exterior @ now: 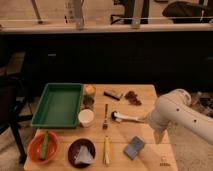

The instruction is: Place sponge in tray

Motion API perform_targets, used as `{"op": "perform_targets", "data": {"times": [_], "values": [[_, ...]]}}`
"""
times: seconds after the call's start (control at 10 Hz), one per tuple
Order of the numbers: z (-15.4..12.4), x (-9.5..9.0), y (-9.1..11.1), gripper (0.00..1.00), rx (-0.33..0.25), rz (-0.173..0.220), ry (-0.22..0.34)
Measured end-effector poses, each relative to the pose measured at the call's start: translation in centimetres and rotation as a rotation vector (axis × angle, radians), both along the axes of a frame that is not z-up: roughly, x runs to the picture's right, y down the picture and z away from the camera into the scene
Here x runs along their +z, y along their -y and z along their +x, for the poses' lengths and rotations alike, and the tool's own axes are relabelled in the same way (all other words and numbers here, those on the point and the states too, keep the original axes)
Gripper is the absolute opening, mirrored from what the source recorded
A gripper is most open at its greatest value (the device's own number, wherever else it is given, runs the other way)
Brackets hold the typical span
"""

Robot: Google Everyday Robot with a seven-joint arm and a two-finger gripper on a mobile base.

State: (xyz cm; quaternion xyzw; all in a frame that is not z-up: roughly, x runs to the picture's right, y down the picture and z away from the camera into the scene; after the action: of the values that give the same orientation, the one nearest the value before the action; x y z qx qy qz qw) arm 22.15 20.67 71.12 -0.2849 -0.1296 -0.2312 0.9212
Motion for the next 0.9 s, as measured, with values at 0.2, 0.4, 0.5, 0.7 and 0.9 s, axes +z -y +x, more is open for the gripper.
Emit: {"op": "perform_targets", "data": {"times": [0.2,0.4,0.5,0.7,0.9], "values": [[0.0,0.0,0.0,0.80,0.001,0.000,0.000],[-0.1,-0.1,-0.1,0.80,-0.004,0.001,0.001],[-0.1,-0.1,-0.5,0.80,-0.015,-0.003,0.002],[-1.8,1.5,-1.9,0.80,-0.094,-0.017,0.027],[-3.2,3.5,-2.3,0.80,-0.143,-0.030,0.055]]}}
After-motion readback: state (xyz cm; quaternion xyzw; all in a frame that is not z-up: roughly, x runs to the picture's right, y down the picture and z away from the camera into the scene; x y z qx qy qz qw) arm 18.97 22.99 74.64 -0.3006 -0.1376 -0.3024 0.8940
